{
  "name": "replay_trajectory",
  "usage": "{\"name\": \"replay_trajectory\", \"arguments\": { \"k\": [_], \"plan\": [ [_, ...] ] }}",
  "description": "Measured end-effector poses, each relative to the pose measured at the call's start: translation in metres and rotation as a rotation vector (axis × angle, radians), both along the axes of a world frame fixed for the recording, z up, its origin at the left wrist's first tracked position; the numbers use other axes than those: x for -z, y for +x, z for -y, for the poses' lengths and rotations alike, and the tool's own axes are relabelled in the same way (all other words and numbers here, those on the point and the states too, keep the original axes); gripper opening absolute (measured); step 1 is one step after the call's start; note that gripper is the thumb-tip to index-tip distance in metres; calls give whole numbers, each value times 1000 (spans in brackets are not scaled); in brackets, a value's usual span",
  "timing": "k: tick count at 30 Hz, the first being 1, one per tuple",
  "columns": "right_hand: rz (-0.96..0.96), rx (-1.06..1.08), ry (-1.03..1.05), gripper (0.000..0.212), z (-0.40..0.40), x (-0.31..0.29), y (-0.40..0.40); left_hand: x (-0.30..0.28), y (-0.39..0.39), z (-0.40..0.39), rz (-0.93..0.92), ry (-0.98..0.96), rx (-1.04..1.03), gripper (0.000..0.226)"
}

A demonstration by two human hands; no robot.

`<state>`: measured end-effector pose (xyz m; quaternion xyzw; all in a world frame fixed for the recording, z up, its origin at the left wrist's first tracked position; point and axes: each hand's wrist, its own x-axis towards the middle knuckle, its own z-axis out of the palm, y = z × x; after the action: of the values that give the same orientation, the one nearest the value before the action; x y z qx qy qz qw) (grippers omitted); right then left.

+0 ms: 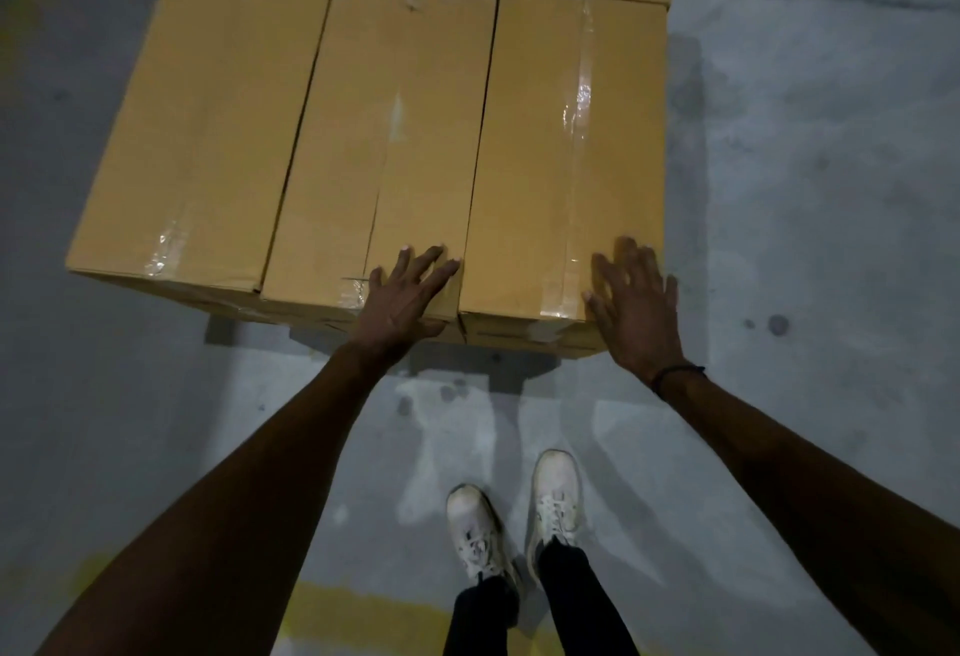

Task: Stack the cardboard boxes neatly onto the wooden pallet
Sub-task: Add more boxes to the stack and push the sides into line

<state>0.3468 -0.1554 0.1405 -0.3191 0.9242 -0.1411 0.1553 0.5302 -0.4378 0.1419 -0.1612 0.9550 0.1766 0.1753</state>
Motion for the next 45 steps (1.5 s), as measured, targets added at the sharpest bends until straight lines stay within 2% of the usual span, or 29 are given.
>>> {"name": "replay_trajectory", "arguments": {
  "k": [4,6,10,12,21,30,36,45],
  "plan": [
    [75,-251,52,68,45,-6,24,-2,1,6,44,35,-6,104],
    [44,-360,110,73,72,-7,34,-1,-4,4,42,39,23,108],
    [0,-504,230,107,116,0,50,6,-12,4,21,10,93,111],
    [-41,-501,275,114,125,7,56,10,-12,7,34,-19,120,112],
    [-60,-474,314,102,133,14,60,9,-16,8,94,-57,139,109],
    [-81,-474,330,103,134,18,60,6,-21,10,125,-95,156,108],
    [-68,-492,317,103,131,11,58,6,-14,18,46,42,161,107],
    [-91,-506,333,99,134,7,59,7,10,54,-1,38,100,103]
  ]
}}
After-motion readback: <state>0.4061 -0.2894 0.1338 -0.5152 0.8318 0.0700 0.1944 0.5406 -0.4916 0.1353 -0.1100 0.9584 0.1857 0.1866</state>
